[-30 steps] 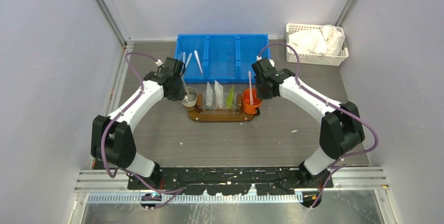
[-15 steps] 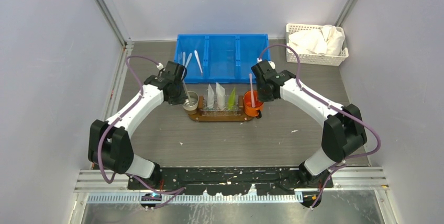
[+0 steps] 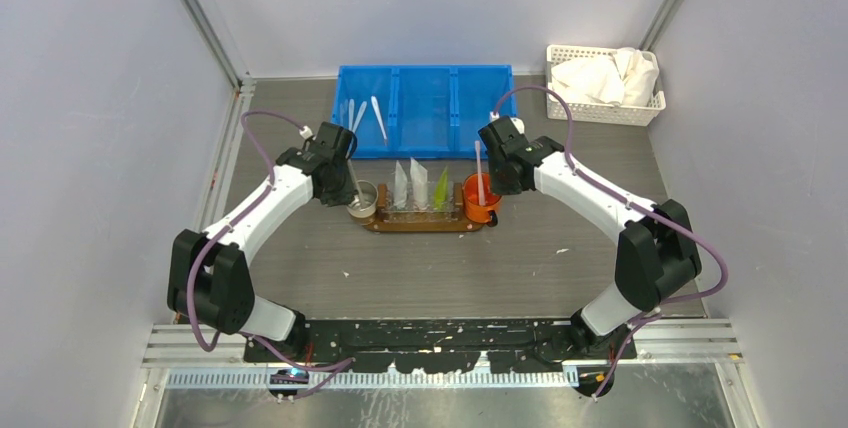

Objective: Prepare toiletry sets of a toothbrush and toothpaste on the tray

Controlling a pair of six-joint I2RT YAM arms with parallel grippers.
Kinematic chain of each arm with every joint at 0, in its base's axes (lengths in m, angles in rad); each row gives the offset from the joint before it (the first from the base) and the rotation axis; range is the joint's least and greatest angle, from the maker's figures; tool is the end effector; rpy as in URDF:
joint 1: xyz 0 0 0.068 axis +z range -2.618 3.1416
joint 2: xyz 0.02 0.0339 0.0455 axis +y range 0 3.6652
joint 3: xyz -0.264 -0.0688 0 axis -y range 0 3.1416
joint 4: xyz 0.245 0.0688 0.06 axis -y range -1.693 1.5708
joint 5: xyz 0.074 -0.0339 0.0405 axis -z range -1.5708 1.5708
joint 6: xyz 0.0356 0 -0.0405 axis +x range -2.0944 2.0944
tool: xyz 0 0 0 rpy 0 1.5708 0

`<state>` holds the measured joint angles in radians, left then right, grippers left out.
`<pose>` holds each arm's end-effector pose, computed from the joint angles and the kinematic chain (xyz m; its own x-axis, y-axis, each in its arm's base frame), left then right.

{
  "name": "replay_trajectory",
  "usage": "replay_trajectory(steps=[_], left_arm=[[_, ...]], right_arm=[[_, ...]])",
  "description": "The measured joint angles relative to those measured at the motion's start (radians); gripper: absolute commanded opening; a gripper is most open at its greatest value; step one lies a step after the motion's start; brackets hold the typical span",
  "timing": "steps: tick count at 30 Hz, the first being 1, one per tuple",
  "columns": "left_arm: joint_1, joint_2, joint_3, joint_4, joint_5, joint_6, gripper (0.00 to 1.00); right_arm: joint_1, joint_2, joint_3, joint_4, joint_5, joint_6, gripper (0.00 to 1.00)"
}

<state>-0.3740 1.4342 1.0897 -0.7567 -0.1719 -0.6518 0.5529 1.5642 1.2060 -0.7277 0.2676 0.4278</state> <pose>0.2669 -0.0982 0.2515 -0.8346 -0.3145 -0.4523 -0.2747 0.9492 -0.1532 0.2766 0.1596 0.2519 -0.8517 -0.0554 -0.5212 -0.0530 0.9984 -0.0195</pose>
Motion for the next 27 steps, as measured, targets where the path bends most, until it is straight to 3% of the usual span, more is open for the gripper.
replay_trajectory(steps=[2, 6, 9, 22, 27], left_arm=[[0.0, 0.0, 0.0, 0.0, 0.0, -0.001, 0.21], [-0.005, 0.0, 0.0, 0.001, 0.008, -0.005, 0.4], [-0.008, 0.0, 0.0, 0.002, 0.018, -0.016, 0.45], [-0.008, -0.019, 0.0, 0.001, 0.019, -0.023, 0.43], [-0.008, -0.019, 0.0, 0.001, 0.021, -0.023, 0.42]], right_arm=[[0.0, 0.0, 0.0, 0.002, -0.003, 0.002, 0.01], [0.002, 0.0, -0.004, 0.009, -0.005, 0.003, 0.01], [0.004, 0.0, -0.008, 0.019, -0.011, 0.007, 0.07], [0.008, -0.011, -0.021, 0.029, -0.014, 0.017, 0.22], [0.013, -0.04, -0.027, 0.031, -0.014, 0.018, 0.22]])
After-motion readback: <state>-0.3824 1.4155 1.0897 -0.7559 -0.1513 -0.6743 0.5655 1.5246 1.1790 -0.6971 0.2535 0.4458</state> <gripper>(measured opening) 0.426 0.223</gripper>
